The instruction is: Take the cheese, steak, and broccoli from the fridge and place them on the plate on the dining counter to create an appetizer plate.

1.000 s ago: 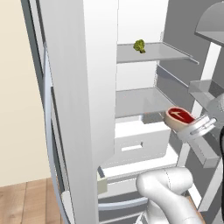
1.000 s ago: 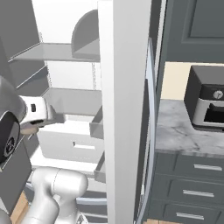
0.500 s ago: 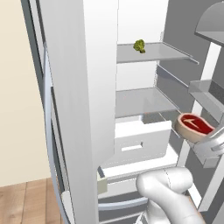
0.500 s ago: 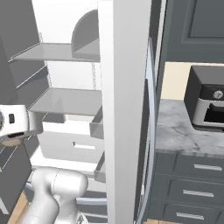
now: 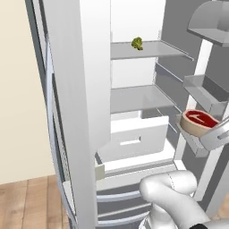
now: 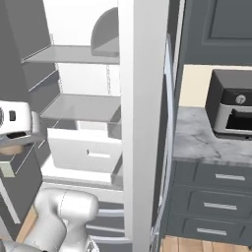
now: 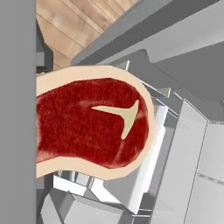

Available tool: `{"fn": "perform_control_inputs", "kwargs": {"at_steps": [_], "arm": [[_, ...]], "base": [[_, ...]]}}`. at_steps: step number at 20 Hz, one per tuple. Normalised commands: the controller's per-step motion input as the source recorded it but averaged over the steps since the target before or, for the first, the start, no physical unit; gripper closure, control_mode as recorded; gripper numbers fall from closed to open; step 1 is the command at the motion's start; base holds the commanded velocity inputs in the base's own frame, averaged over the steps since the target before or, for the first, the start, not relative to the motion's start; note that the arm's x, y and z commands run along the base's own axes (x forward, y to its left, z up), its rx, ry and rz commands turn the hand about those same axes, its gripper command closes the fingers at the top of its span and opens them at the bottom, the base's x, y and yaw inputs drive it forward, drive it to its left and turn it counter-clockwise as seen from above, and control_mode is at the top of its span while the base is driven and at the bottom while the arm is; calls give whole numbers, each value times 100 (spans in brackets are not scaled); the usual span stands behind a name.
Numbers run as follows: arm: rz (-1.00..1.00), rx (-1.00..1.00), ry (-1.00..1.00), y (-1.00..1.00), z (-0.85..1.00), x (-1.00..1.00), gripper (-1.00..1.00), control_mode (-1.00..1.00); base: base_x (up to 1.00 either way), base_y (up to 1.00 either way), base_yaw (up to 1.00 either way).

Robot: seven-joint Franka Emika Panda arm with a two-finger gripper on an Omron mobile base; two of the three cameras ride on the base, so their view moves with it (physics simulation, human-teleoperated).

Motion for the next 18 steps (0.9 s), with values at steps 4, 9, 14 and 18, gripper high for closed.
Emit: {"fn": "perform_control_inputs", "kwargs": {"at_steps": [4,9,14,18], "arm": [[0,0,0,0,0,0,100,100],[0,0,0,0,0,0,100,100],[0,0,0,0,0,0,100,100],[0,0,0,0,0,0,100,100]], "base": [[-69,0,0],[-33,-6,1],[-39,-2,6],[-62,0,6]]}}
